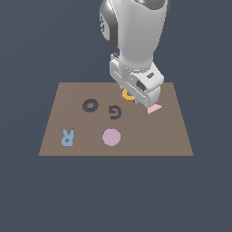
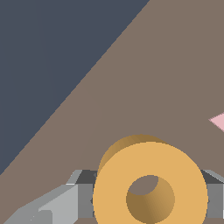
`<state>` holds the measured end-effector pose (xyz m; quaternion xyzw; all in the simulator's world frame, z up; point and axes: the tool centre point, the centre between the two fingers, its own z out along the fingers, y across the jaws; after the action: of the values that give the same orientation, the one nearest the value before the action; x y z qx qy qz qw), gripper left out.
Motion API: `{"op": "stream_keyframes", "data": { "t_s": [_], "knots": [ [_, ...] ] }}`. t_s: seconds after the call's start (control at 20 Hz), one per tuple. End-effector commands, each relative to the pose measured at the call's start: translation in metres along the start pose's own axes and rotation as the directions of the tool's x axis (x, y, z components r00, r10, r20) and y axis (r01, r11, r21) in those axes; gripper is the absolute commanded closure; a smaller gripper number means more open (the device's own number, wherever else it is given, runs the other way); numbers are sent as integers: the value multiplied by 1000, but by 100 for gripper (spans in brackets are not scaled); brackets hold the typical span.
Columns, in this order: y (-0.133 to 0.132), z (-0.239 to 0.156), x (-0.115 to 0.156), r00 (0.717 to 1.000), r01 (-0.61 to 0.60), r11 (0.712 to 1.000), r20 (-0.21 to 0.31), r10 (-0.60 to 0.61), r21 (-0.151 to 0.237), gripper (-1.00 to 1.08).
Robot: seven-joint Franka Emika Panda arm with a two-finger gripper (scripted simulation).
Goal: Insert a designated object into the corresponding slot on a board.
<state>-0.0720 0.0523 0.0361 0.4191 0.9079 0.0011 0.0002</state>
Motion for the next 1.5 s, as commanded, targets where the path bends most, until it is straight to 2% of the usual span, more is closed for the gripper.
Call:
{"op": "stream_keyframes", "data": {
  "t_s": [0.0, 0.15, 0.35, 0.7, 1.05, 1.45],
  "knots": [
    [-10, -1, -4, 996, 89, 996, 0, -89, 0, 108],
    [-20, -1, -10, 982, 190, 982, 0, -190, 0, 108],
    [-33, -1, -19, 948, 318, 948, 0, -318, 0, 108],
    [-52, -2, -40, 853, 522, 853, 0, -522, 0, 108],
    [-66, -3, -63, 718, 696, 718, 0, -696, 0, 108],
    [-74, -4, -93, 526, 850, 526, 0, -850, 0, 108]
  ]
}}
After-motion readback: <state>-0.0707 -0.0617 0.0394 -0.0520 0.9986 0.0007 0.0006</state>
